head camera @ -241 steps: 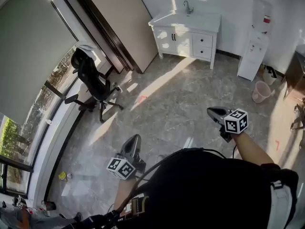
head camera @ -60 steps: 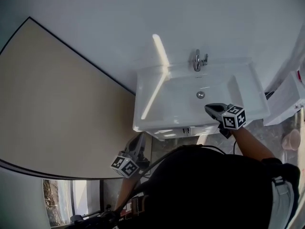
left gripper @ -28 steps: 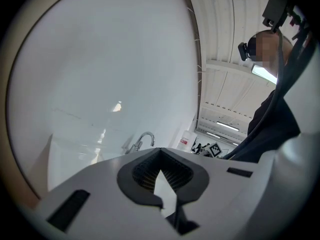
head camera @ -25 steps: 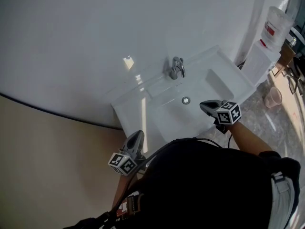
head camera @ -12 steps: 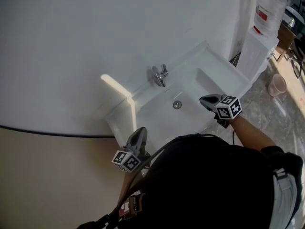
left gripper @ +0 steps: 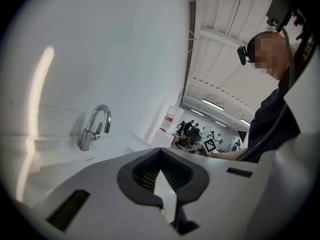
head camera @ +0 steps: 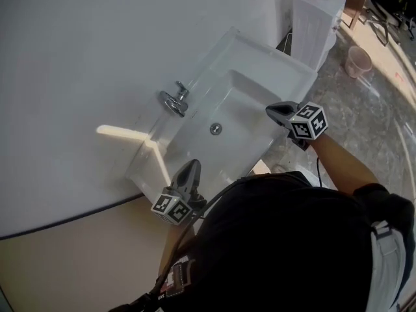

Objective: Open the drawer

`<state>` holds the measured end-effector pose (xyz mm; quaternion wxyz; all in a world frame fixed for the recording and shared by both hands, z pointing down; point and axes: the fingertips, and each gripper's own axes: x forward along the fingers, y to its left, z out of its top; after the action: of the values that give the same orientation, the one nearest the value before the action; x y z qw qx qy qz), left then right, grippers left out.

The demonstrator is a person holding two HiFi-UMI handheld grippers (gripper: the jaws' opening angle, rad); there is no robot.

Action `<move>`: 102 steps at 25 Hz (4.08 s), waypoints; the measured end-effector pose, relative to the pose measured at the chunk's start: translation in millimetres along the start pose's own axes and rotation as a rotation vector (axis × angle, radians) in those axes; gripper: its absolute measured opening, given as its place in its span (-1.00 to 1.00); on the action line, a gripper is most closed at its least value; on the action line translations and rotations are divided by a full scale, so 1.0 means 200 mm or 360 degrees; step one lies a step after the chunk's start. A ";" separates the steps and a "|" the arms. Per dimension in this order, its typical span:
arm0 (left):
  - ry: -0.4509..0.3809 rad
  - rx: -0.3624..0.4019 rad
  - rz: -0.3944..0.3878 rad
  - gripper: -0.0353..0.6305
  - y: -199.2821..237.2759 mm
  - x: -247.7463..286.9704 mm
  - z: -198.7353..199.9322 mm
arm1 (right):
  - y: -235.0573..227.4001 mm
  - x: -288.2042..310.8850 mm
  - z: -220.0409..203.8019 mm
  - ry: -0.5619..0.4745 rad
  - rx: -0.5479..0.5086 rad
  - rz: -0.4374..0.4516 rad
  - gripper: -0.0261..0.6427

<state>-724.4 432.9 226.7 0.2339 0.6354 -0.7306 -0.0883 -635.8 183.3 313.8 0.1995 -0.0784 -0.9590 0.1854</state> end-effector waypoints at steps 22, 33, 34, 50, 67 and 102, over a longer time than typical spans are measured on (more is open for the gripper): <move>0.0837 0.0109 -0.0576 -0.92 -0.73 1.17 -0.73 | -0.93 -0.51 -0.76 -0.0070 0.0271 -0.0371 -0.92; 0.1210 0.0008 -0.0910 -0.92 -0.99 1.43 -1.36 | -1.16 -0.41 -1.35 0.0075 0.0277 -0.0451 -0.90; 0.1244 -0.0017 -0.0921 -0.92 -0.99 1.43 -1.42 | -1.16 -0.39 -1.43 0.0096 0.0297 -0.0463 -0.89; 0.1437 -0.0073 -0.0803 -0.92 -0.71 1.47 -2.23 | -1.46 0.16 -2.27 0.0184 0.0564 -0.0388 -0.74; 0.1593 0.0468 -0.0440 -0.92 -0.37 1.54 -2.51 | -1.71 0.49 -2.53 0.0161 0.0705 -0.0312 -0.50; 0.1417 0.0529 -0.0176 -0.92 -0.21 1.70 -2.51 | -1.76 0.64 -2.65 0.0225 0.0721 -0.0224 -0.50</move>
<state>-486.8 181.0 726.6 0.4142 0.6783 -0.5286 0.2982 -561.5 60.6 946.7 0.2910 0.0224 -0.8797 0.3753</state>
